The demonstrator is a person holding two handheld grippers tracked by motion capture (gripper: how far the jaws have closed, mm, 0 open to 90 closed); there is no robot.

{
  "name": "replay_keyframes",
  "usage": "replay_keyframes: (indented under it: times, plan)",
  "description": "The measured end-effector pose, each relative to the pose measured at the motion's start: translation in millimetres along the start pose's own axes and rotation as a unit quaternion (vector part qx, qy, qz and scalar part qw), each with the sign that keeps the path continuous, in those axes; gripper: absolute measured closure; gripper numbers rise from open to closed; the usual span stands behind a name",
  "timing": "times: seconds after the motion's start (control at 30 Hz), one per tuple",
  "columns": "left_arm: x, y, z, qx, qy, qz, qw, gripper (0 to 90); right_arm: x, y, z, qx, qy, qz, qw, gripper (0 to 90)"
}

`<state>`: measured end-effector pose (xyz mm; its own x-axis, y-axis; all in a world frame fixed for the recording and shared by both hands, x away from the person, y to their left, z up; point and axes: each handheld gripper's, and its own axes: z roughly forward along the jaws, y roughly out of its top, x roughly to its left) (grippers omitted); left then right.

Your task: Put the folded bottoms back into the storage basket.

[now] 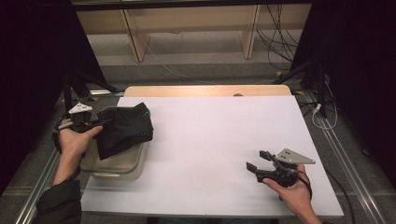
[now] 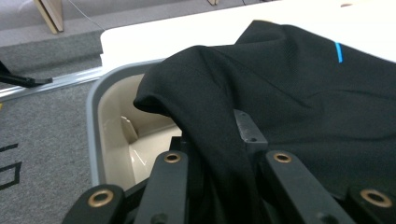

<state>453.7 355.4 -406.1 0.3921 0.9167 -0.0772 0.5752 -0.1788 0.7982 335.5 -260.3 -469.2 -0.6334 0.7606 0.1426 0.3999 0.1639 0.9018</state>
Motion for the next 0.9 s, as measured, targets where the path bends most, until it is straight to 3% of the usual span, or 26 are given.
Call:
replay_keyframes:
  times: [0.4,0.9]
  plan:
    - [1.8,5.1,9.9,0.032,-0.001,0.02,0.9993,76.5,-0.3,0.2,-0.4,0.001,-0.001,0.001,1.0,26.2]
    - [0.4,9.1,16.1,0.051,0.001,0.041,0.9979,76.8,-0.4,0.1,-0.4,0.002,-0.001,0.001,1.0,26.2]
